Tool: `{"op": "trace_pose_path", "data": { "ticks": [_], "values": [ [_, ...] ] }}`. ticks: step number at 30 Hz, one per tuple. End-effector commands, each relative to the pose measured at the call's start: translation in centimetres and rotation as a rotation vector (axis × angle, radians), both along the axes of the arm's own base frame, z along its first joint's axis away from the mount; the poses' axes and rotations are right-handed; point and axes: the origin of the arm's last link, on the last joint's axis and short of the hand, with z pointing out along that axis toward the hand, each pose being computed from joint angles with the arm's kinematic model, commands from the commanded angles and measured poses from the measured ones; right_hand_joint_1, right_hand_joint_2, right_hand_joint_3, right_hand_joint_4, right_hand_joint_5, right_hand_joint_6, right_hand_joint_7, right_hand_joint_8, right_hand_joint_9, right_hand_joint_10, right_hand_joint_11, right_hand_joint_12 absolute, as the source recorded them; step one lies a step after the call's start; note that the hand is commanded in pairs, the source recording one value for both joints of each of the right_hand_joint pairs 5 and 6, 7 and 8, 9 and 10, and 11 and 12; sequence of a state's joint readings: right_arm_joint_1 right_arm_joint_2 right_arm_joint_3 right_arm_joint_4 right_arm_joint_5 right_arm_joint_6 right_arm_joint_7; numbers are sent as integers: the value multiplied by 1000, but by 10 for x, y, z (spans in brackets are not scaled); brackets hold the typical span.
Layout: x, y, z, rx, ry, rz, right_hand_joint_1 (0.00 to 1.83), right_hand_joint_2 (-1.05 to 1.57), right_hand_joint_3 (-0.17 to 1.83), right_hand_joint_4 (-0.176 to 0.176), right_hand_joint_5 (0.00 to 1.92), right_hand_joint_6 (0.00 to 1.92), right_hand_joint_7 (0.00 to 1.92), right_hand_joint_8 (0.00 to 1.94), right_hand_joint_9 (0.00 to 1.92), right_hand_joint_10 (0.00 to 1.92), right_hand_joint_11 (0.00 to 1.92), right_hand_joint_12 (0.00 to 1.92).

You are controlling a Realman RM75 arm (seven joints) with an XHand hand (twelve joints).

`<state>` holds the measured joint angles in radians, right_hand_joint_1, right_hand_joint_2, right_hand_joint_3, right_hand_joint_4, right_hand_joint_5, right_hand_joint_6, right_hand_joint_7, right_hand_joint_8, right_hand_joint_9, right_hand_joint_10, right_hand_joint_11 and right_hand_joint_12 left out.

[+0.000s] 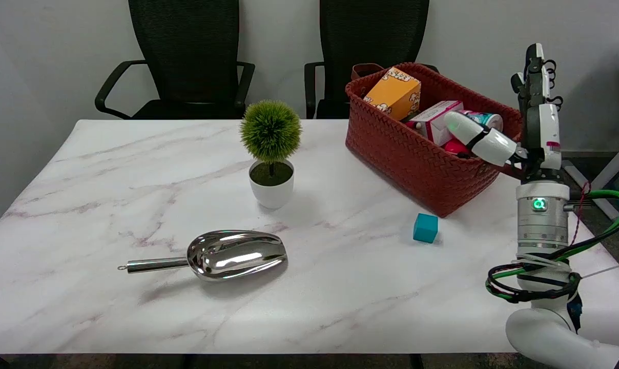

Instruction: Pick up the potted plant.

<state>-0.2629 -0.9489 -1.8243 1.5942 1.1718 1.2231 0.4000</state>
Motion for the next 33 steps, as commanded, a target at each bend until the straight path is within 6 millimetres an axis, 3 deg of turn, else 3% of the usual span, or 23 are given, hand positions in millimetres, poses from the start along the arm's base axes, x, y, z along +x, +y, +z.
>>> {"op": "trace_pose_path", "data": {
  "ticks": [1,13,23,24,25,33],
  "values": [
    [5,0,3,-13,2,18,787,615,104,0,0,0,0,0,0,0,144,144],
    [1,4,-5,9,-15,5,773,620,134,0,0,0,0,0,0,0,148,148],
    [-2,-30,-45,203,-57,-76,757,698,73,0,0,0,0,0,33,33,179,179],
    [-3,-31,-48,213,-66,-81,755,713,19,0,0,0,0,0,50,50,195,195],
    [-5,-33,-52,223,-78,-88,774,736,-173,0,0,0,0,0,91,91,237,237],
    [-17,-39,-76,286,-159,-138,826,734,-175,0,0,0,12,12,142,142,267,267]
  ]
}}
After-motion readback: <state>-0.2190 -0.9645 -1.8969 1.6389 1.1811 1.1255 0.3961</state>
